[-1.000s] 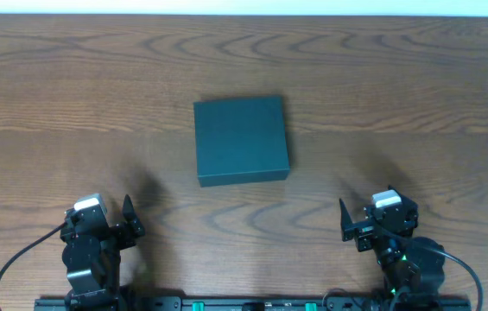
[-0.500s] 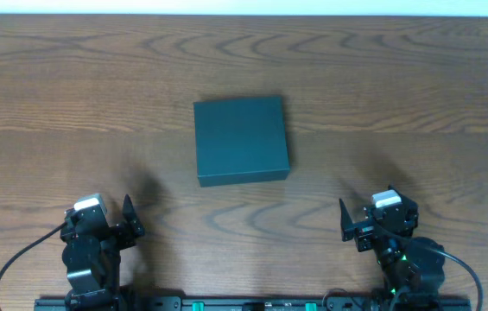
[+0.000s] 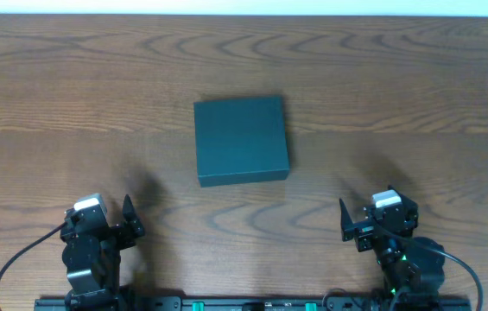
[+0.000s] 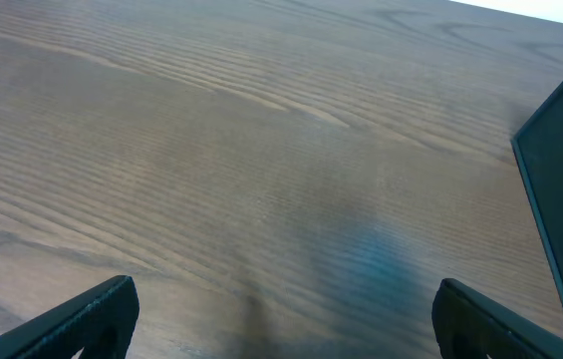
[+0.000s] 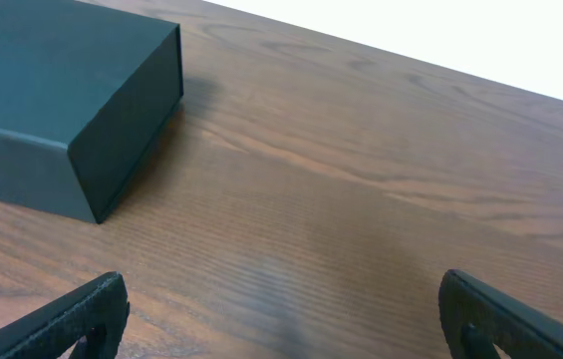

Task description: Pack container

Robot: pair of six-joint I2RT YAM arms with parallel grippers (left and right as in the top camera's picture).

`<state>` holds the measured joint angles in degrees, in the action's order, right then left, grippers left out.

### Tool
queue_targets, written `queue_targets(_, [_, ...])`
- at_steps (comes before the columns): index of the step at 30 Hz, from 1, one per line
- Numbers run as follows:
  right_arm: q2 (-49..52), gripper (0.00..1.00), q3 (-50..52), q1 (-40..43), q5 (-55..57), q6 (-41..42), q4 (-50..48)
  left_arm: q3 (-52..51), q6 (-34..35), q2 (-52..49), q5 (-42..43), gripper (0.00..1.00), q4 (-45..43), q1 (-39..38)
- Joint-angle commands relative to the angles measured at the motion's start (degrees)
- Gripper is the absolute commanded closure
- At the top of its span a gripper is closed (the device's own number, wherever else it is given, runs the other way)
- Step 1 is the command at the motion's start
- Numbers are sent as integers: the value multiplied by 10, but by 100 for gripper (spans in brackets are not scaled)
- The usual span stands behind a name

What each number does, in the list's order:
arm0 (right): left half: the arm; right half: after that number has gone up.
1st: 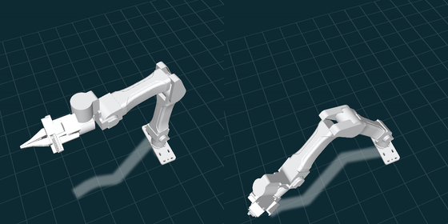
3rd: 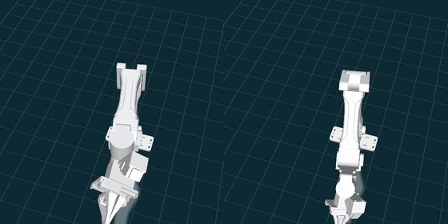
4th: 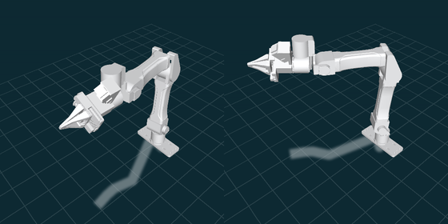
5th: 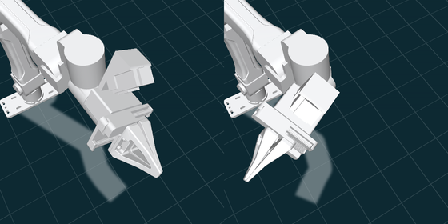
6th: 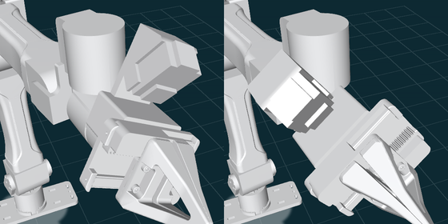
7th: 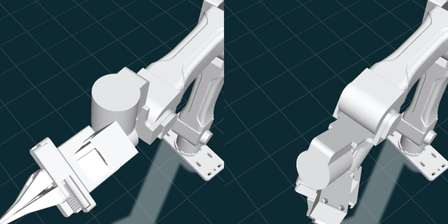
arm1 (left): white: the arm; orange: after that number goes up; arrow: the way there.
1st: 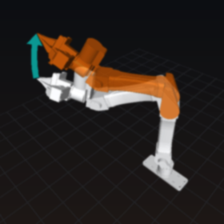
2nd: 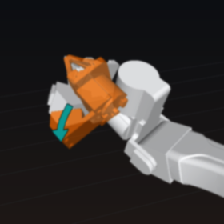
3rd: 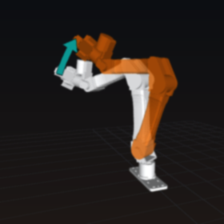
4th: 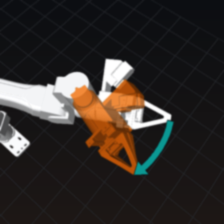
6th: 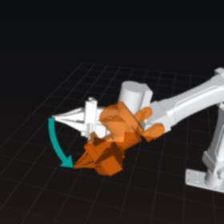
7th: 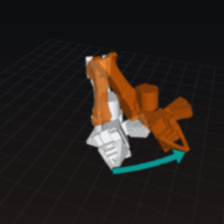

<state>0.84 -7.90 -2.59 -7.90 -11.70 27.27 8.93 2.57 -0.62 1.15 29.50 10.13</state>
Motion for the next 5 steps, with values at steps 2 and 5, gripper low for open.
queue_targets(2, [-5, 1, 2, -5, 0, -8, -1, -9, -9, 3, 0, 5, -1, 3])
queue_targets(5, [-5, 1, 2, -5, 0, -8, -1, -9, -9, 3, 0, 5, -1, 3])
